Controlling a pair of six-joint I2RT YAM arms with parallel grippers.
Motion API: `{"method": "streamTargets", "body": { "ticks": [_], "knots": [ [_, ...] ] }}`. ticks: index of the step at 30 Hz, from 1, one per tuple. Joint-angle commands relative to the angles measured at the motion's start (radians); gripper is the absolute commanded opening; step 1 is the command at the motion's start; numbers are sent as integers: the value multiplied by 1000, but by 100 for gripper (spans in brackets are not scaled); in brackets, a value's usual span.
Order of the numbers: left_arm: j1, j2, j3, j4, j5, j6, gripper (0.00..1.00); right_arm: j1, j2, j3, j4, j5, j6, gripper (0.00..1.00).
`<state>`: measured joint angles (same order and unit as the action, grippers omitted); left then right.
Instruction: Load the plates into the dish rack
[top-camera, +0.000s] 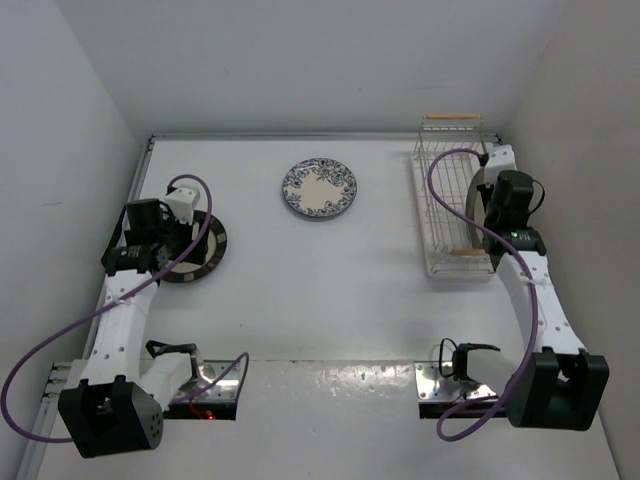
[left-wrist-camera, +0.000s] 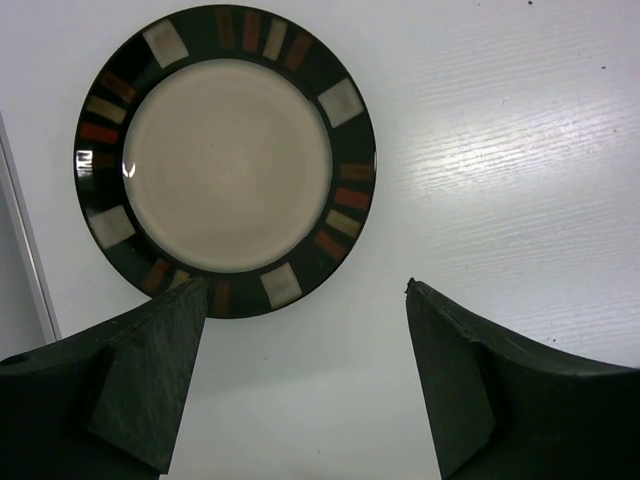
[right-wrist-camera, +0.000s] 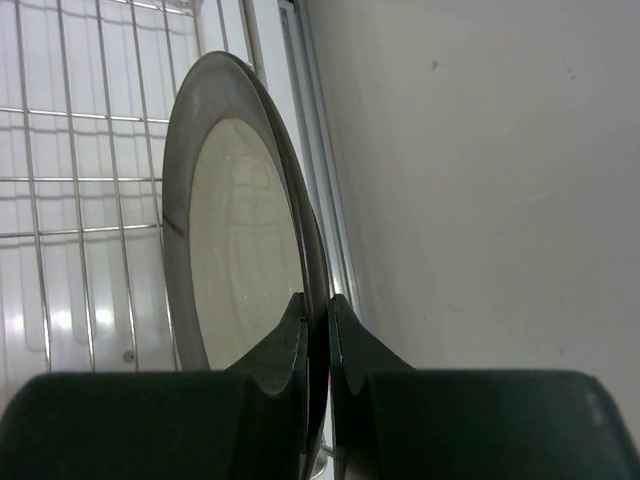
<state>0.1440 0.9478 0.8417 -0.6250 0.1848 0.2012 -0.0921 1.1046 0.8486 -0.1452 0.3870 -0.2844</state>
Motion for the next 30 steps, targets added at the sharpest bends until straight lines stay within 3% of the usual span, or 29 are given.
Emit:
{"method": "streamTargets", "body": {
  "ticks": [1, 5, 6, 7, 12, 15, 19, 23, 30],
  "knots": [
    [9, 15, 25, 28, -19, -8, 86, -8, -17, 15, 168, -8, -27, 0],
    [9, 133, 133, -57, -63, -8, 90, -8, 9, -3, 156, -57, -9, 0],
    [22, 204, 154, -76, -74, -8, 91, -8, 26, -5, 151, -59, 1, 4],
    [32, 239, 169, -91, -74, -8, 91, -6, 31, -12, 150, -63, 10, 21],
    [231, 406, 203, -104, -30, 21, 94, -43, 55, -16, 148, -82, 65, 41],
    [363, 522, 231, -130, 34, 69, 94, -52, 66, 3, 119, -112, 90, 46],
    [485, 614, 261, -130, 87, 93, 94, -51, 67, 55, 92, -123, 103, 71],
    [554, 701, 270, -130, 171, 153, 94, -49, 57, 99, 65, -126, 110, 78],
    [575, 914, 306, -139, 341, 176, 76, -49, -20, 148, 39, -125, 134, 81]
  ]
}}
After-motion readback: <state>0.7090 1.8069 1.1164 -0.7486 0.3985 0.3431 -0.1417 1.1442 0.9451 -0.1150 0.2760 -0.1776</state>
